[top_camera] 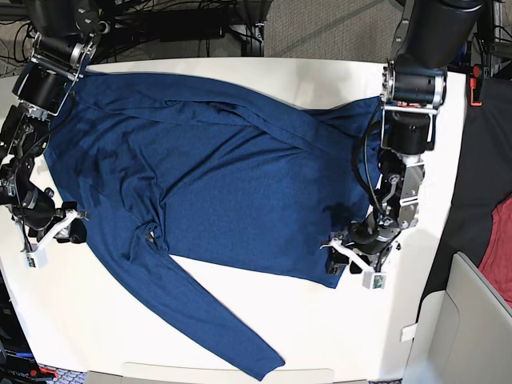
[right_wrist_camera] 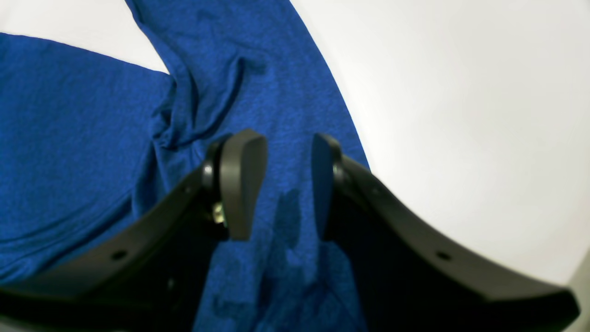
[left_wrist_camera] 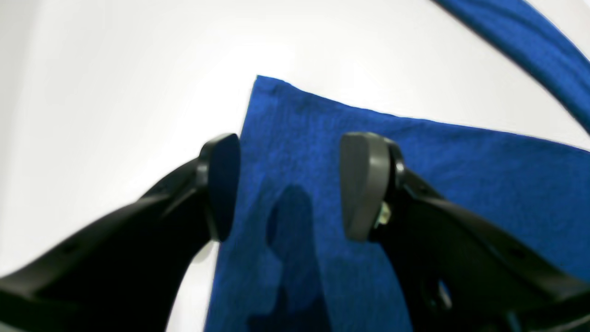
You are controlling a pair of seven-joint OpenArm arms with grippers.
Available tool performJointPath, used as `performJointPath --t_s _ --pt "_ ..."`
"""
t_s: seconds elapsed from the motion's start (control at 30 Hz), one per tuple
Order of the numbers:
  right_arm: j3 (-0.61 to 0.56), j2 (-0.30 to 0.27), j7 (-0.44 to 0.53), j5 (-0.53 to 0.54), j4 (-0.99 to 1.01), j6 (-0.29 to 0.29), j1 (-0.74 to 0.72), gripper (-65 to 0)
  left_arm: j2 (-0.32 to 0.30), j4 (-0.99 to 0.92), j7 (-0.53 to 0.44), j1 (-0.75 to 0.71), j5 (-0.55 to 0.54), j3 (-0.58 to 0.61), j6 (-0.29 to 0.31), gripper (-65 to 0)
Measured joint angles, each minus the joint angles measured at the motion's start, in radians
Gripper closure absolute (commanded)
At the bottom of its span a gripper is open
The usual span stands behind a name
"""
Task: Fold the T-shirt properly
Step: 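Lower both grippers onto the shirt's side edges and grasp the fabric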
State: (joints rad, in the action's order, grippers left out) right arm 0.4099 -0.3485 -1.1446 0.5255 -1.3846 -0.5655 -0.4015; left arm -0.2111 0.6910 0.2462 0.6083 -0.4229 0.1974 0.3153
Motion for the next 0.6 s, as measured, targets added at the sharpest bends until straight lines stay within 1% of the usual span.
performJointPath --t_s 0.07,0.13,0.27,0.33,0.37,0.4,0.47,0.5,0.6 --pt "0.003 0.002 0.000 0.001 0.000 -0.001 0.000 -21.3 0.000 -0.045 -0.048 0.020 -0.003 0.018 0.000 -33.6" --pt "0.040 0.012 0.002 0.005 0.000 -0.004 0.002 -21.3 -0.002 -0.091 -0.116 0.031 -0.003 0.035 -0.001 -33.5" --pt "0.111 0.026 -0.004 0.001 0.000 -0.004 0.027 -21.3 -0.005 -0.171 -0.204 0.036 -0.003 0.099 -0.001 -33.5" --pt "0.124 0.025 -0.004 0.034 0.005 -0.004 0.038 -21.3 0.001 -0.221 -0.229 0.048 0.000 0.126 -0.001 -33.5" --pt "0.128 0.027 -0.002 0.062 0.005 -0.004 0.043 -21.3 0.001 -0.243 -0.246 0.055 0.001 0.137 -0.011 -33.5" --pt "0.134 0.028 -0.002 0.079 0.005 -0.006 0.048 -21.3 0.000 -0.255 -0.263 0.059 0.001 0.151 -0.043 -33.6" --pt "0.137 0.027 -0.003 0.081 0.005 -0.004 0.060 -21.3 -0.004 -0.259 -0.299 0.064 -0.006 0.195 -0.141 -33.6" --pt "0.140 0.025 -0.003 0.083 0.005 -0.004 0.067 -21.3 -0.007 -0.259 -0.304 0.067 -0.006 0.227 -0.172 -33.6" --pt "0.140 0.021 -0.006 0.083 0.004 -0.004 0.075 -21.3 -0.008 -0.259 -0.309 0.068 -0.006 0.316 -0.212 -33.7"
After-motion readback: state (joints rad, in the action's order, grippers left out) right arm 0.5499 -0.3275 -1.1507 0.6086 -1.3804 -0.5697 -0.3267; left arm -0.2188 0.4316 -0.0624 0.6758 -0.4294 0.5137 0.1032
